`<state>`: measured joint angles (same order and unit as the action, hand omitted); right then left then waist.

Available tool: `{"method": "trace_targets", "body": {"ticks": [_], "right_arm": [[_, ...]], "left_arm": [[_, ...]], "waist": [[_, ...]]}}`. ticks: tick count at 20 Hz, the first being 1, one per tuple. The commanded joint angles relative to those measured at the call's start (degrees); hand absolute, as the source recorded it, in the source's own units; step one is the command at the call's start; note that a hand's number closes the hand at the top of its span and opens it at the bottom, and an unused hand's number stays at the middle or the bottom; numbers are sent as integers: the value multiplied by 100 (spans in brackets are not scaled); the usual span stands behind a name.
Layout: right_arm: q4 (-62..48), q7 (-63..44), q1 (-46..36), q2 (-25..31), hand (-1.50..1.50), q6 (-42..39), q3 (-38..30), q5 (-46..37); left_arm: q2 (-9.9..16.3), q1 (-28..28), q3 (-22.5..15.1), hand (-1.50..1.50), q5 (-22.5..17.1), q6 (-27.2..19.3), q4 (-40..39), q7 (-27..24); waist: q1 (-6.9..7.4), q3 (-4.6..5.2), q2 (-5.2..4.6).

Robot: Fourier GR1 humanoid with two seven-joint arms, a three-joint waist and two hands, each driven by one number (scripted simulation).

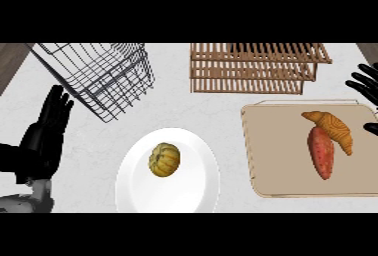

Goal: Pick the sweet potato from the tray and place it in the tiered shelf

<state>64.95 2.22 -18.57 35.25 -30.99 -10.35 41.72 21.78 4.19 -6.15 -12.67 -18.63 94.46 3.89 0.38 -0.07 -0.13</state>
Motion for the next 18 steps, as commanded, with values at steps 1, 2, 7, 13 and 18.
{"method": "trace_targets", "body": {"ticks": [1, 2, 7, 13, 18], "right_arm": [[-482, 228, -141, 768, -150, -1367, -221, -19], [-154, 40, 65, 952, -150, -1498, -49, -162], [613, -182, -223, 1830, -150, -2017, 314, -997], [2003, -35, -187, 2353, -150, -1571, 639, -3005], [2729, -711, -3, 2008, -150, -883, 1164, -3855]], "left_arm": [[110, 2, 100, 0, -13, 122, 74, 81], [-33, -156, -37, 0, -11, 106, 80, 54], [-124, -12, -96, 0, 194, -189, 180, 235], [-39, 82, -25, 0, 85, -51, 138, 437], [-6, 204, 132, 0, 105, 32, -16, 417]], "waist": [[32, -3, -8], [-15, 3, 10], [-25, 8, 25], [-64, 2, 25], [-63, 9, 20]]}}
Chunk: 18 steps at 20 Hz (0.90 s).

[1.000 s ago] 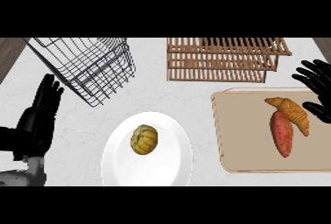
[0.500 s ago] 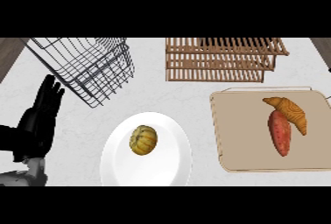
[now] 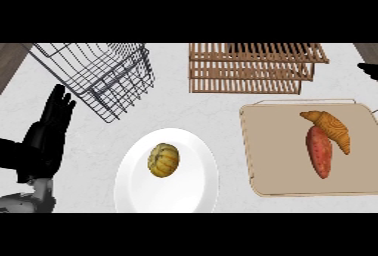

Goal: Pick the sweet potato from the tray and place it in the tiered shelf

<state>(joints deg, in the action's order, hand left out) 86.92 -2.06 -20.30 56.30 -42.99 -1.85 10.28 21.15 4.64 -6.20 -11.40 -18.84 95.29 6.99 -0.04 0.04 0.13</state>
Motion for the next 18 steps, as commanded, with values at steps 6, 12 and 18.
{"method": "trace_targets", "body": {"ticks": [6, 12, 18], "right_arm": [[946, -809, 415, -601, -150, 734, 767, -1682], [639, -618, 491, -505, -150, 889, 1090, -2985], [625, -360, 1018, -923, -150, 1129, 900, -3562]], "left_arm": [[-253, 140, 28, 0, 170, -8, -167, 1], [-191, -18, 194, 0, 122, 221, -86, -114], [-258, 156, 327, 0, 308, 296, -38, 180]], "waist": [[-9, -3, -18], [45, -4, -28], [-11, -6, -11]]}}
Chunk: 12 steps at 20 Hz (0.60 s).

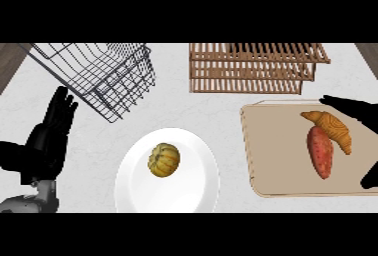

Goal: Pick the sweet potato from the tray and place it in the tiered shelf

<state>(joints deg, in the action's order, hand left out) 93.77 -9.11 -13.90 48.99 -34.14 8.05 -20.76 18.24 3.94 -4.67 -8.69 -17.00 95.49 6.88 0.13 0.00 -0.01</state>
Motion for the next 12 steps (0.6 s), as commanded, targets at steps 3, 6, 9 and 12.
{"method": "trace_targets", "body": {"ticks": [3, 6, 9, 12], "right_arm": [[-545, 889, 375, -322, -150, 415, -164, -745], [-578, 563, 274, -873, -150, 496, 136, -1159], [-772, 999, 298, -788, -150, 210, -217, -1272], [-516, 935, 255, -843, -150, -157, -378, -1368]], "left_arm": [[-209, 127, 132, 0, 188, 149, -440, -276], [-442, 248, 42, 0, 356, 99, -549, -300], [-335, -173, 244, 0, 332, 295, -45, -109], [-328, -129, 359, 0, 429, 407, 16, -36]], "waist": [[-28, -2, -3], [-11, -1, -5], [-4, -1, 3], [-7, 0, 5]]}}
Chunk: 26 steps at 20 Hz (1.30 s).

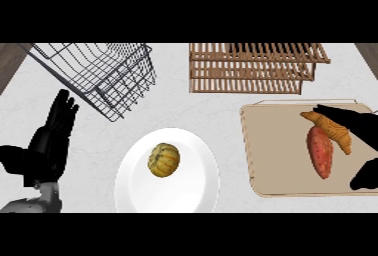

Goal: Pick the sweet potato from the tray and place it in the tiered shelf

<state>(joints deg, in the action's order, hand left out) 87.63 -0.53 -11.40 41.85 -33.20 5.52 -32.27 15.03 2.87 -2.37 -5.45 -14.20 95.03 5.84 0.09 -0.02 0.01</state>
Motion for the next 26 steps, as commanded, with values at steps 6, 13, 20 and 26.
{"method": "trace_targets", "body": {"ticks": [6, 13, 20, 26], "right_arm": [[-888, 910, 93, -444, -150, 575, -109, -855], [-1653, 1332, -568, -749, -150, 496, -312, -1130], [-1608, 810, -679, -1268, -150, 235, -248, -1442], [-1758, 1777, -171, -1058, 150, 1043, 49, -2042]], "left_arm": [[-210, 443, 56, 0, 359, -112, 277, 654], [-215, 237, 279, 0, 326, 280, 300, 567], [-282, 139, 476, 0, 308, 448, 427, 613], [-315, 297, 656, 0, 212, 623, 18, 290]], "waist": [[-1, -1, -1], [11, 1, -3], [17, 2, -1], [-8, 1, -4]]}}
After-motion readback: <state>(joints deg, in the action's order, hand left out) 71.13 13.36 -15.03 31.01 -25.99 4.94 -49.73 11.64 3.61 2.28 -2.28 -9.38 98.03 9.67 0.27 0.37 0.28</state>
